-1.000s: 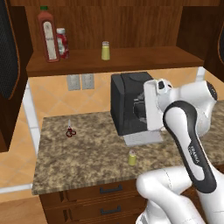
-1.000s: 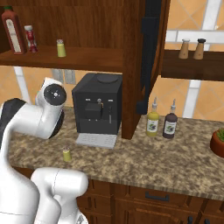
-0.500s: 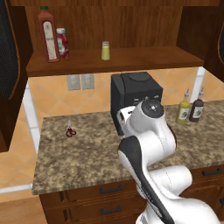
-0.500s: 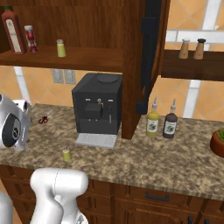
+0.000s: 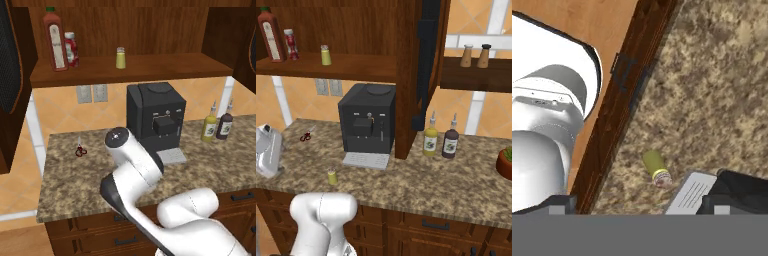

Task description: Put the shaker and condiment bottle from the counter next to their counterparts in the cabinet.

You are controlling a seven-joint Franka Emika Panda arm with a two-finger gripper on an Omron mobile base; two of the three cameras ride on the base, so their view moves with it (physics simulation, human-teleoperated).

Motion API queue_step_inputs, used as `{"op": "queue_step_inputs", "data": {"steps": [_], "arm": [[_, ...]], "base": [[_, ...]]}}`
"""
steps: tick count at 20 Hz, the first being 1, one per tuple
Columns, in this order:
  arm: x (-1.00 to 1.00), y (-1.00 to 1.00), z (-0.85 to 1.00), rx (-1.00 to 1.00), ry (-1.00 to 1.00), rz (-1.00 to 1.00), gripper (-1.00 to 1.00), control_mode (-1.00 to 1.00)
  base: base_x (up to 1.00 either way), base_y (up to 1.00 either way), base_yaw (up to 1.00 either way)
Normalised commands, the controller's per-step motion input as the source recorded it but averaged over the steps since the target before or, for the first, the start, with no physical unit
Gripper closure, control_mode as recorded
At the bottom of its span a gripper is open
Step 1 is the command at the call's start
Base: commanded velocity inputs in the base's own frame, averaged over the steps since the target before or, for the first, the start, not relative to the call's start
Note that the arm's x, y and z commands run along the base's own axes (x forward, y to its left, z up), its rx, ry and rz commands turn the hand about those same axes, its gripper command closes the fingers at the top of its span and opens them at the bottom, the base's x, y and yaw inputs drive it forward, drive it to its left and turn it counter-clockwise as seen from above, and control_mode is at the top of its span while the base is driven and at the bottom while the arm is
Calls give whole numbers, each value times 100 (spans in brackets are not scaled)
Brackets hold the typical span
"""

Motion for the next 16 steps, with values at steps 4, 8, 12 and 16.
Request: {"op": "queue_step_inputs", "data": {"steps": [4,8,12,16], "arm": [[3,7,-56,-51,10,27,-100,-100],[29,5,-11,-27,10,30,-100,-100],[9,1,-14,-21,5,21,-100,-100],[22,11,-35,-3,-1,-34,-100,-100]], "base": [[0,0,0],[0,0,0],[0,0,0],[0,0,0]]}}
